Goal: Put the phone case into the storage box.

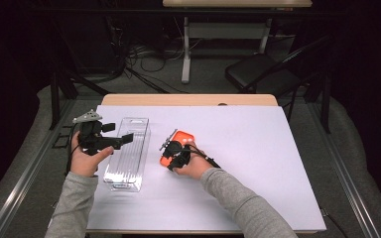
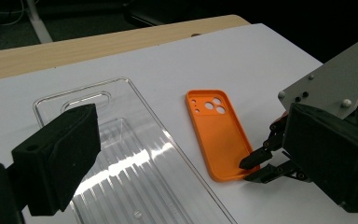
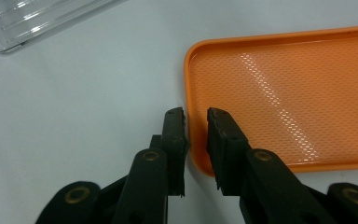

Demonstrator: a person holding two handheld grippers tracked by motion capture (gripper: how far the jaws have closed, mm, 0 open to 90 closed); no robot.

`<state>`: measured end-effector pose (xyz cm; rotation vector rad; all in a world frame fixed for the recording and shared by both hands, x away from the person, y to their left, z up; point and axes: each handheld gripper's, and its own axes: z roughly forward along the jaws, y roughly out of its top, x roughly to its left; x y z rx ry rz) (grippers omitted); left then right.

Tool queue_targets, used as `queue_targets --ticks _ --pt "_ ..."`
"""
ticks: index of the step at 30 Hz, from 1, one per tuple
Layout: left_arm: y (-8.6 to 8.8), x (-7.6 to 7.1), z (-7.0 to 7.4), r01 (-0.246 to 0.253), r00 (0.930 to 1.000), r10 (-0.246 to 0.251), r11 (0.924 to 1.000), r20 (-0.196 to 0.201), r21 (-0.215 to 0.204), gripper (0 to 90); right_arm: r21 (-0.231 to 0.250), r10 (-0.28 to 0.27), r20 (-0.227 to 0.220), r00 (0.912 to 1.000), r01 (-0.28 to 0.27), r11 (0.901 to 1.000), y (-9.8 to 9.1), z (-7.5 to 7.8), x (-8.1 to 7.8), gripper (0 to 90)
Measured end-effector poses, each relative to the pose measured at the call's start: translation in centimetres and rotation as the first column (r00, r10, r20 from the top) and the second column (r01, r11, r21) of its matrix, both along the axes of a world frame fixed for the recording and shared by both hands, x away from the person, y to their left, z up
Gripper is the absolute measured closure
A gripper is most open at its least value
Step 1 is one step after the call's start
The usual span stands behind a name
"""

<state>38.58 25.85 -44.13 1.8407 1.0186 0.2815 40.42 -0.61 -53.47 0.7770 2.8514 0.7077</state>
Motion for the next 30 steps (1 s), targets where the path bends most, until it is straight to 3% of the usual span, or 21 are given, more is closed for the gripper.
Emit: queue_targets --ticks 17,30 --pt "0.05 0.05 -0.1 -0.003 1.0 0.003 1.0 -0.002 -0.002 4.4 -0.013 0.018 0.003 0.9998 -0.018 0.9998 0.1 -0.19 -0.1 86.5" --pt "0.11 0.06 -0.1 -0.003 1.0 0.003 1.0 -0.002 -0.002 4.4 -0.012 0.023 0.003 0.9997 -0.023 0.9997 0.13 -0.18 -0.16 88.3"
